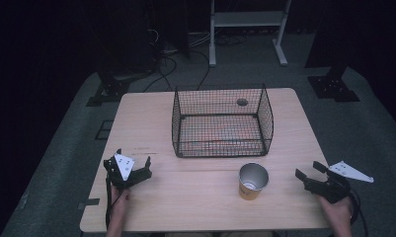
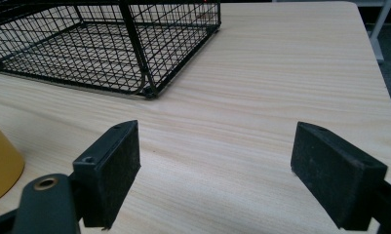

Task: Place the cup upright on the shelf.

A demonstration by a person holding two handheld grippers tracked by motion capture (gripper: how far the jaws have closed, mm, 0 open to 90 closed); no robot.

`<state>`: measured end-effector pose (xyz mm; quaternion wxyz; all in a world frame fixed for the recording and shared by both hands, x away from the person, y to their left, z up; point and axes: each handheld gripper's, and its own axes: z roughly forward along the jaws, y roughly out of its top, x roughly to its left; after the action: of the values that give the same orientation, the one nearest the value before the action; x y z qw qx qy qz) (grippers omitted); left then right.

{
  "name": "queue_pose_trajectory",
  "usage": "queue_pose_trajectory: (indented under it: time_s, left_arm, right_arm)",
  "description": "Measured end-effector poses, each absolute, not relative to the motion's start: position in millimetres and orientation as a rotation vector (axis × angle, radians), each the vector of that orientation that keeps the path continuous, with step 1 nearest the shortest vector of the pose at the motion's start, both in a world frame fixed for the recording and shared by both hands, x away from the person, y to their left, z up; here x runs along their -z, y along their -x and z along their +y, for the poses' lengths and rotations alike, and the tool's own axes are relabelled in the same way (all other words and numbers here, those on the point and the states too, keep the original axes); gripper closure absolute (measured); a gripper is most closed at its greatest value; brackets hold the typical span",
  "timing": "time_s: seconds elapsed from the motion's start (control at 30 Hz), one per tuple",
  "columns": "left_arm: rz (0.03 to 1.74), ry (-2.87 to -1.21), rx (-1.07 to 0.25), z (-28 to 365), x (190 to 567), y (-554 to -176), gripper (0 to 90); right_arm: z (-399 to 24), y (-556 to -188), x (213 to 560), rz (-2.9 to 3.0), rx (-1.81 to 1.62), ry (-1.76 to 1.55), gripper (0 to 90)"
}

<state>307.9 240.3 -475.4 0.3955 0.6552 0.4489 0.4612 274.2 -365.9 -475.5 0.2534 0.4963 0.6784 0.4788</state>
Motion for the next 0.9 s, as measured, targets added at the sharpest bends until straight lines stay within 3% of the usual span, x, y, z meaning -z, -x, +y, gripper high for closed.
queue_pose_trajectory:
  time_s: [0.9]
  left_arm:
    - [1.138, -1.664, -1.17, 239.8, 475.5, -306.9, 0.0]
  right_arm:
    - [-350.3, -259.7, 470.4, 1.936, -1.331, -1.278, 14.3]
